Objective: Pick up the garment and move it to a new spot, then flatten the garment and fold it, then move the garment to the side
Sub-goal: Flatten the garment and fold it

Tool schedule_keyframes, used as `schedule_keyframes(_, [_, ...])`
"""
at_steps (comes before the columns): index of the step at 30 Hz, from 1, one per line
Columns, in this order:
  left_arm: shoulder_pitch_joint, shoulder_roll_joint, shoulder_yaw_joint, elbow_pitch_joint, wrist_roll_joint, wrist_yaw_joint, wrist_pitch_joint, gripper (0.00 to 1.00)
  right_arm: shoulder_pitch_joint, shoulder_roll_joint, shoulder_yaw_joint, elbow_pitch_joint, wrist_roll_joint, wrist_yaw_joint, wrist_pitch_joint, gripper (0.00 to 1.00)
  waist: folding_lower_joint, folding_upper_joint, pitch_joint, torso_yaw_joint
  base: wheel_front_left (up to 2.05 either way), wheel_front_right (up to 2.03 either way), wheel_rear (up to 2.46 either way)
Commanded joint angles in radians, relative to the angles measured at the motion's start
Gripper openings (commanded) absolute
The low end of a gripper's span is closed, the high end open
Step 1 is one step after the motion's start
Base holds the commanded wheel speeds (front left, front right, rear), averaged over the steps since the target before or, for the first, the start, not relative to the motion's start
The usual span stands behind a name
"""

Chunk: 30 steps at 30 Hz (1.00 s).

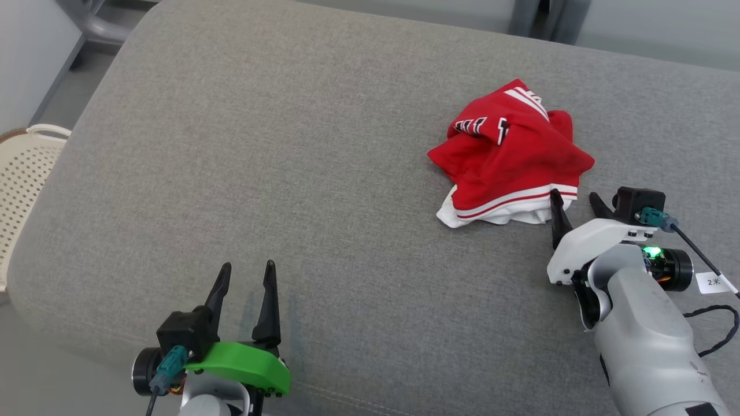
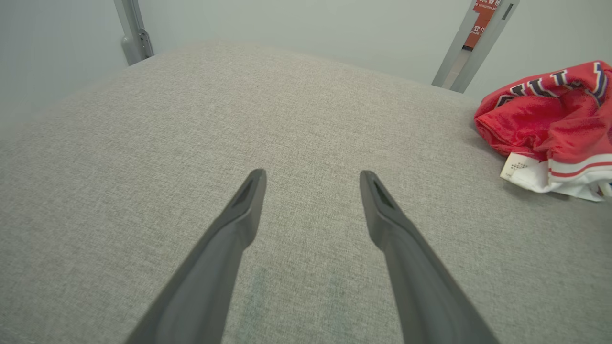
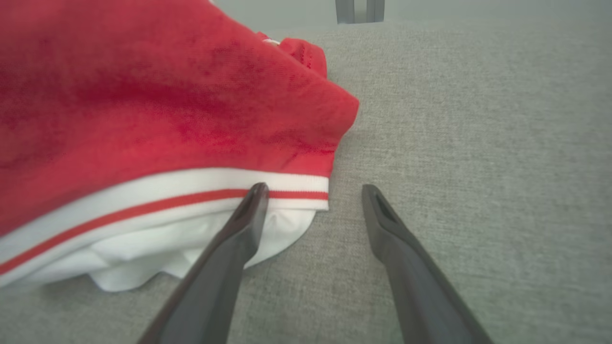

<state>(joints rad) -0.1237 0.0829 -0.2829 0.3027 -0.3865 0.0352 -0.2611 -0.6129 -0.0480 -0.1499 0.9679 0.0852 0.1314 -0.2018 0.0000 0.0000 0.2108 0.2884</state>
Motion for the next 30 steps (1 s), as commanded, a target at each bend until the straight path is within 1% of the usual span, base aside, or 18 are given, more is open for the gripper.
schedule_keyframes(1, [-0.019,-0.003,0.005,0.003,0.0,-0.004,-0.004,1.0,-0.022,-0.004,-0.001,0.022,-0.005,-0.001,-0.012,1.0,0.0,0.0,0.035,0.035,0.0,0.0,0.0])
schedule_keyframes(8, [-0.026,-0.009,0.014,0.0,0.008,-0.01,-0.004,1.0,-0.075,-0.001,0.033,0.127,0.0,-0.001,-0.034,1.0,0.0,0.0,0.039,0.029,0.0,0.0,0.0])
schedule_keyframes(9, [-0.026,-0.01,0.015,-0.001,0.009,-0.009,-0.004,1.0,-0.081,0.0,0.04,0.135,-0.007,-0.001,-0.038,0.56,0.0,0.0,0.04,0.027,0.0,0.0,0.0])
schedule_keyframes(12, [-0.023,-0.012,0.023,-0.002,0.012,-0.011,-0.004,1.0,-0.096,-0.001,0.055,0.147,0.002,-0.001,-0.05,0.0,0.0,0.0,0.035,0.019,0.0,0.0,0.0])
schedule_keyframes(15, [-0.017,-0.013,0.029,-0.001,0.017,-0.011,-0.004,1.0,-0.106,-0.002,0.071,0.141,0.017,-0.001,-0.059,0.0,0.0,0.0,0.026,0.009,0.0,0.0,0.0])
schedule_keyframes(19, [-0.01,-0.014,0.038,0.001,0.022,-0.013,-0.004,1.0,-0.105,-0.004,0.089,0.1,0.047,-0.001,-0.064,0.0,0.0,0.0,0.005,-0.012,0.0,0.0,0.0])
schedule_keyframes(24, [0.003,-0.012,0.041,0.002,0.03,-0.015,-0.004,1.0,-0.072,-0.004,0.101,-0.022,0.061,-0.001,-0.064,0.0,0.0,0.0,-0.024,-0.042,0.0,0.0,0.0])
schedule_keyframes(30, [0.012,-0.01,0.043,-0.002,0.034,-0.016,-0.004,1.0,-0.055,-0.004,0.147,-0.19,0.09,-0.001,-0.064,0.0,0.0,0.0,-0.061,-0.05,0.0,0.0,0.0])
